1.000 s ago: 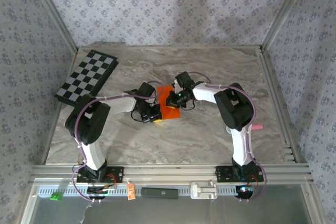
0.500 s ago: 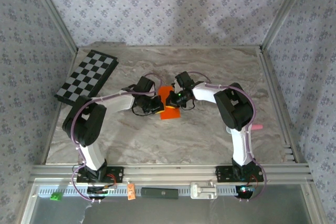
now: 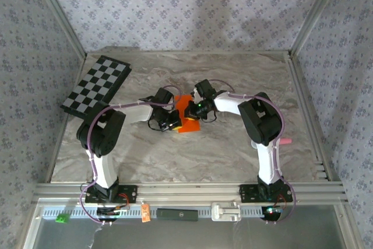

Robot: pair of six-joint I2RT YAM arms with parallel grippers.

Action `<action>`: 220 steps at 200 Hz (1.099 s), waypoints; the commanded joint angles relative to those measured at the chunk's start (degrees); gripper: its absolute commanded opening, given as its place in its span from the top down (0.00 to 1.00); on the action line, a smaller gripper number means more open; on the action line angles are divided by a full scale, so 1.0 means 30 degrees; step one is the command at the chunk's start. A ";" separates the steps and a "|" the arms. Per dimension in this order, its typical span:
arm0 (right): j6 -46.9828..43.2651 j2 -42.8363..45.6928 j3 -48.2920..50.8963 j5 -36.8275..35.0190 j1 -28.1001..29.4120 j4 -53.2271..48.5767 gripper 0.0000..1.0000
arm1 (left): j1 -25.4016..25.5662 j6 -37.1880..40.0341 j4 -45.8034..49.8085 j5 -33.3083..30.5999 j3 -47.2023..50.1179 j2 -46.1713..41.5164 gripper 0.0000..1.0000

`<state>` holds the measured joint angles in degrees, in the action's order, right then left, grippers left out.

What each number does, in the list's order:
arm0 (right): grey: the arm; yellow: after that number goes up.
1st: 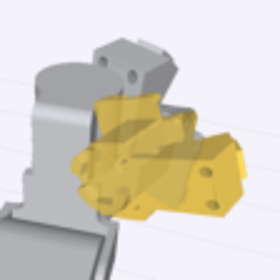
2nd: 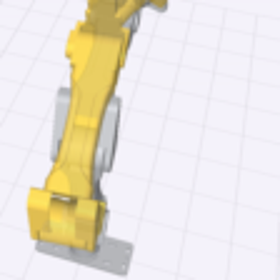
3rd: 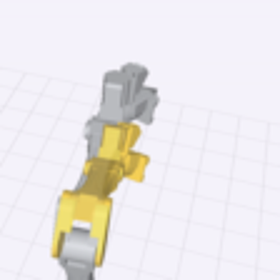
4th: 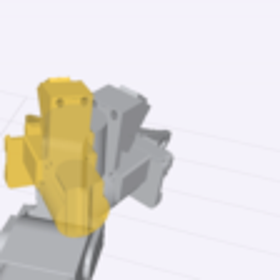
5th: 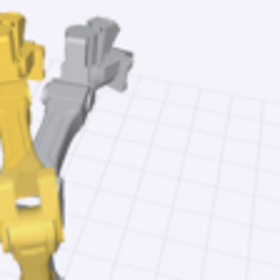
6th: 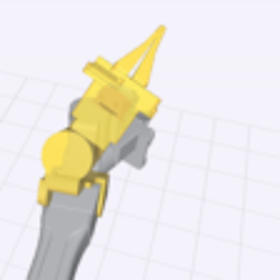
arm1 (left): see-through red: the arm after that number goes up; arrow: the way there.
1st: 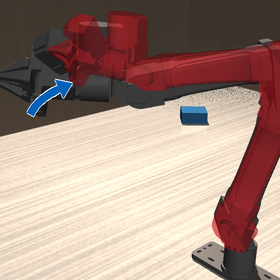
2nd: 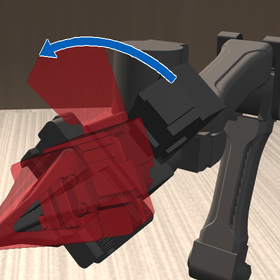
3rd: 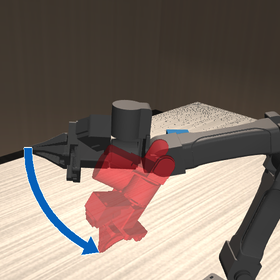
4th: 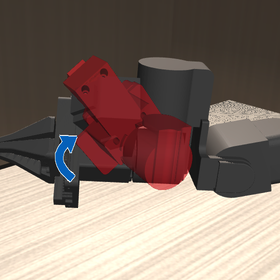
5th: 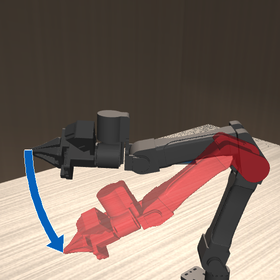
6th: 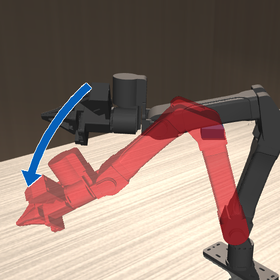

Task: Fold a paper plane with a square sheet of paper (pick it up from the middle)
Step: Fold the triangle a second time at the center of the table.

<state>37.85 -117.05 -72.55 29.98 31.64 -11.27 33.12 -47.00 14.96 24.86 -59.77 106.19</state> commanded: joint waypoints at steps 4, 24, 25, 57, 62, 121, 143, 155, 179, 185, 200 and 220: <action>-0.1118 0.1315 0.0844 -0.0629 -0.0131 0.0185 0.93 | -0.0026 0.0272 0.1130 -0.0957 0.0032 0.0520 1.00; -0.1320 0.1658 0.1567 -0.0720 -0.0001 0.0731 0.94 | -0.0027 0.0285 0.1131 -0.1020 0.0145 0.0627 1.00; -0.1342 0.1676 0.1729 -0.0742 0.0014 0.0749 0.94 | -0.0026 0.0286 0.1133 -0.1021 0.0146 0.0633 1.00; -0.1693 0.1450 0.1888 -0.0941 0.0595 0.0563 0.95 | -0.0040 0.0382 0.1235 -0.1110 0.0177 0.0652 1.00; -0.1713 0.1382 0.1868 -0.0947 0.0685 0.0549 0.95 | -0.0026 0.0396 0.1238 -0.1113 0.0156 0.0694 1.00; -0.2096 0.0526 0.1584 -0.0678 0.1017 0.0220 0.95 | -0.0026 0.0425 0.1330 -0.1197 0.0255 0.0696 1.00; -0.1960 0.0269 0.0958 -0.1198 0.0599 -0.0040 0.95 | -0.0026 0.0433 0.1531 -0.1329 0.0338 0.0723 1.00; -0.1871 0.0073 0.1010 -0.1399 0.0132 0.0040 0.96 | -0.0034 0.0437 0.1780 -0.1489 0.0403 0.0751 1.00; -0.1827 -0.0301 0.0918 -0.1081 -0.0868 0.0616 0.95 | -0.0028 0.0773 0.2590 -0.1742 0.0499 0.1060 1.00; -0.1912 -0.0405 0.0813 -0.0816 -0.1108 0.0650 0.95 | -0.0026 0.0885 0.2832 -0.1852 0.0550 0.1181 1.00; -0.2048 -0.0669 0.0446 -0.0483 -0.1686 0.0662 0.95 | -0.0041 0.0961 0.3029 -0.1994 0.0855 0.1475 1.00; -0.2010 -0.1025 0.0008 -0.0090 -0.2416 0.0687 0.95 | -0.0026 0.1054 0.3257 -0.2133 0.1037 0.1873 1.00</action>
<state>33.08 -117.12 -70.59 33.17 28.67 -8.95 33.12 -45.47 14.96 24.18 -59.88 106.67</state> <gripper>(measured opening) 0.050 0.046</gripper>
